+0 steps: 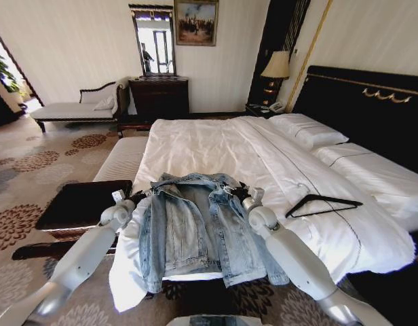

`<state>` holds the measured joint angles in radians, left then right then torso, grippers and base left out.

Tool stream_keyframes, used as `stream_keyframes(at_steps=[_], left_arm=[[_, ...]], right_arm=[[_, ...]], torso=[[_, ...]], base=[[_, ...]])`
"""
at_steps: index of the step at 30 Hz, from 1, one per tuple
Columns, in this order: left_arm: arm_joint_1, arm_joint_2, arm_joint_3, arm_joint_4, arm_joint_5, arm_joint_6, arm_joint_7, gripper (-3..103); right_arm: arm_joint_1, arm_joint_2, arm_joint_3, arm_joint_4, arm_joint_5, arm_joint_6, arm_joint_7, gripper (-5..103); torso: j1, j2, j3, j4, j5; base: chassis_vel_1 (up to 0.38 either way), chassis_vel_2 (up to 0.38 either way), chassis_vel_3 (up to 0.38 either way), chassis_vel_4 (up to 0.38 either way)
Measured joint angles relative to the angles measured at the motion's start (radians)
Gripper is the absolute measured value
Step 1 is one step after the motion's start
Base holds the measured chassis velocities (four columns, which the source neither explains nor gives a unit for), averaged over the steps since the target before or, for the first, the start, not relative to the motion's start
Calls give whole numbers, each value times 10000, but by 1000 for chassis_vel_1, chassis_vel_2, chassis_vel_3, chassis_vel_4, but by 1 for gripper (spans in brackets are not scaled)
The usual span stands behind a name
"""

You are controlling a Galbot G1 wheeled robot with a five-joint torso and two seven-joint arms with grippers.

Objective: Pick up the clothes from the bed and hang them on the clothes hanger.

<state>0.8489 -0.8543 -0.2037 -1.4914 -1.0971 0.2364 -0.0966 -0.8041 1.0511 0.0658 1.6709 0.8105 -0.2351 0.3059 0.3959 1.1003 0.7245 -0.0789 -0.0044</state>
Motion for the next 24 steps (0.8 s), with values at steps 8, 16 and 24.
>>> stream_keyframes(at_steps=[8,16,24], left_arm=[[3269,-359,-2188,-2955,1106,-151,-274,100],[5718,-1137,-3080,-4695,2765,-371,-173,100],[6847,-2010,-3371,-5529,3648,-596,139,100]], right_arm=[[-486,-417,452,398,99,2,81,100],[-790,-667,799,501,125,9,183,100],[-549,-1586,721,85,87,-73,224,100]], torso=[[-1,0,0,2,-2],[-3,0,0,3,1],[-2,-1,1,0,3]], base=[[0,0,0,0],[0,0,0,0],[0,0,0,0]])
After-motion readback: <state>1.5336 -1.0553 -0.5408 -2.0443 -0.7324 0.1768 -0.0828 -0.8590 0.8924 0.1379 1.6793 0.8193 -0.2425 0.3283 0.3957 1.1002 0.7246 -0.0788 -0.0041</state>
